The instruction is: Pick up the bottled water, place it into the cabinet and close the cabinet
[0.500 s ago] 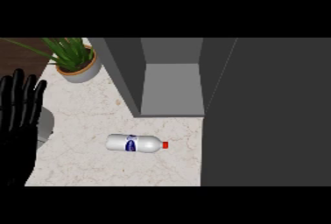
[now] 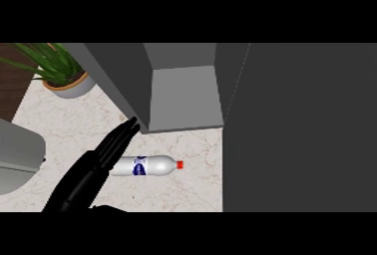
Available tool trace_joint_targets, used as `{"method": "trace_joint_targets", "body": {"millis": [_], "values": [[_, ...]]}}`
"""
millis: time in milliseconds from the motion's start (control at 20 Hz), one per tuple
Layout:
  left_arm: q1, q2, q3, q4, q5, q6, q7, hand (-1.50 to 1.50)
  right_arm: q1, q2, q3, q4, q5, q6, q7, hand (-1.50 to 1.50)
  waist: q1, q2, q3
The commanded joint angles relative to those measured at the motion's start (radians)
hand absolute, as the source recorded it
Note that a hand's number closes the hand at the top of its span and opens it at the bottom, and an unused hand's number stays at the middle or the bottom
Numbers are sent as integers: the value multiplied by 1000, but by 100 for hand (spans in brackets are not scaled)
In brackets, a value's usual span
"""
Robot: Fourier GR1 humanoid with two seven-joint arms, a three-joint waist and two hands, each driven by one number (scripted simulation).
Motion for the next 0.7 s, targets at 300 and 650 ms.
{"method": "trace_joint_targets", "body": {"millis": [300, 650], "values": [[31, -248, -485, 287, -570, 126, 336, -150, 122, -21, 46, -123, -92, 54, 101, -150, -1, -18, -16], [37, -317, -798, 500, -706, 361, 616, -150, 323, -61, 25, -348, -183, 93, 136, -150, 28, -11, -19]]}}
